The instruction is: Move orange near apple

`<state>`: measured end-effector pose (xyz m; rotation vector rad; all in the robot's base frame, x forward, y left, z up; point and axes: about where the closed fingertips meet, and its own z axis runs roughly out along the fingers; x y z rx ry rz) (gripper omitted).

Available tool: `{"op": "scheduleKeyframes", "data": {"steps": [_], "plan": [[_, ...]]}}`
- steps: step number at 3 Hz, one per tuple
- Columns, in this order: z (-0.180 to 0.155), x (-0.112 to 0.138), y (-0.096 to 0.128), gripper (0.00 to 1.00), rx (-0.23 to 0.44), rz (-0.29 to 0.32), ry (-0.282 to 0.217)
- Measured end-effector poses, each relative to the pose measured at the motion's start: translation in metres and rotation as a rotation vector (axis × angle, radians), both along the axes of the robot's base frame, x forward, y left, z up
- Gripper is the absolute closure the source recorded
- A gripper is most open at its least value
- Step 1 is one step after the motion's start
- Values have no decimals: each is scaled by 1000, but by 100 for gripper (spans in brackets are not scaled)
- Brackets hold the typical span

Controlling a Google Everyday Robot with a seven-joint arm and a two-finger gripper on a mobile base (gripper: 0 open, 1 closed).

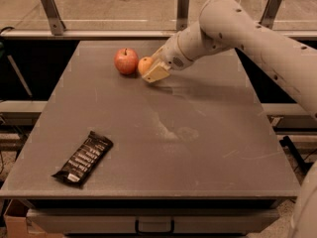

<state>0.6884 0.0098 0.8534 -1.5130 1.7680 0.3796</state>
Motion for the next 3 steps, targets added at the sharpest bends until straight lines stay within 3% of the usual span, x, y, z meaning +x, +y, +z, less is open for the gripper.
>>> {"op": "scheduleKeyframes", "data": {"steps": [3], "plan": [[-6, 7, 17, 12, 29, 11, 15]]}}
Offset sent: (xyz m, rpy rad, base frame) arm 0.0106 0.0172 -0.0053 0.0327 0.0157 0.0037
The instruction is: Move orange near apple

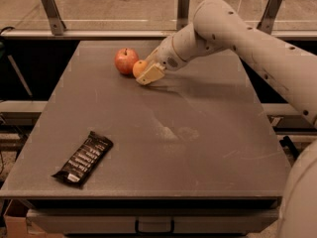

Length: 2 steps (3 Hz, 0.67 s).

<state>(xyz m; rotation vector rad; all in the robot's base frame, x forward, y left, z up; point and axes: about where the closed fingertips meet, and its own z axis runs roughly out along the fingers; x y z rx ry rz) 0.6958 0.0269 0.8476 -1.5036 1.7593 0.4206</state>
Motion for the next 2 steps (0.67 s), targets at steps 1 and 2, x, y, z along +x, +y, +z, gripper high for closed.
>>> {"op": "scheduleKeyframes", "data": {"steps": [1, 2], "plan": [[4, -1, 0, 0, 11, 3, -4], [15, -8, -10, 0, 26, 0, -16]]}}
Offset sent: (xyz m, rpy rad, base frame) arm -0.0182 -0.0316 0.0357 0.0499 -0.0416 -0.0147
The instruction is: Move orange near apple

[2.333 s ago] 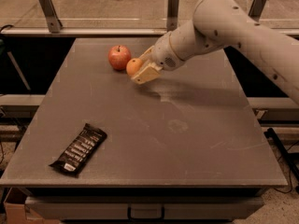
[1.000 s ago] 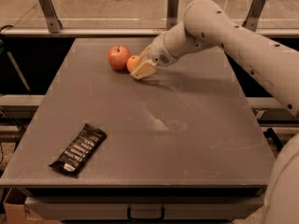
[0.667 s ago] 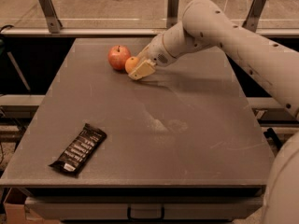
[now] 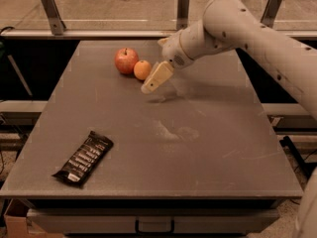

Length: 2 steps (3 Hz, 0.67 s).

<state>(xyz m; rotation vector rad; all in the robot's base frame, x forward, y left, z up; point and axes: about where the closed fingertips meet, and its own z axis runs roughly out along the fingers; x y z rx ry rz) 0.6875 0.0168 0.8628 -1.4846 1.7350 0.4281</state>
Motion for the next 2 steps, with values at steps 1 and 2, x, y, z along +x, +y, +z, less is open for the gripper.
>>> {"op": "scheduleKeyframes", "data": {"steps": [1, 2], "plan": [[25, -19, -34, 0, 58, 3, -25], [59, -44, -101, 0, 138, 3, -57]]}}
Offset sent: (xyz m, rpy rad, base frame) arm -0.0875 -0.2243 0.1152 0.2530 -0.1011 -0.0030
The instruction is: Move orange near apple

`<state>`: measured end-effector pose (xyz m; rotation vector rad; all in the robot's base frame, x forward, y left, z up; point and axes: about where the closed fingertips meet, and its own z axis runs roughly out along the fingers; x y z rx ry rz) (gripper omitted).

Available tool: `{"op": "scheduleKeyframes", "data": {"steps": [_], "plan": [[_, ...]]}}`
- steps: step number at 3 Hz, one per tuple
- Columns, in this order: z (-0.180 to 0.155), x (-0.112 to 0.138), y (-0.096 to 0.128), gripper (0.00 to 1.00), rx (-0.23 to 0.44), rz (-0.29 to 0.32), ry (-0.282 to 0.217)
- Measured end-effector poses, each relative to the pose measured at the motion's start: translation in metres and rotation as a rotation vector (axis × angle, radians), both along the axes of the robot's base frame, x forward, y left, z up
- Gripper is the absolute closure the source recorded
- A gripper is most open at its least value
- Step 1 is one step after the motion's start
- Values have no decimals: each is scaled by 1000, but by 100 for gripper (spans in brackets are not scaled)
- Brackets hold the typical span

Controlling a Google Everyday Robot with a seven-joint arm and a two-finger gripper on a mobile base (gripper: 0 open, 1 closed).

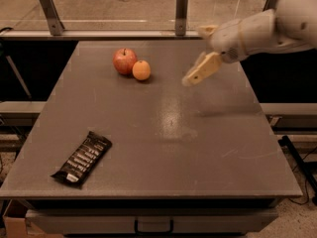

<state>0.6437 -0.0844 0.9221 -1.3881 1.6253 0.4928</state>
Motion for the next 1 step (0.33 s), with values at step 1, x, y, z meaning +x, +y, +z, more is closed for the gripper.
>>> {"op": "scheduleKeyframes", "data": {"steps": [1], "plan": [[7, -11, -19, 0, 12, -1, 4]]}}
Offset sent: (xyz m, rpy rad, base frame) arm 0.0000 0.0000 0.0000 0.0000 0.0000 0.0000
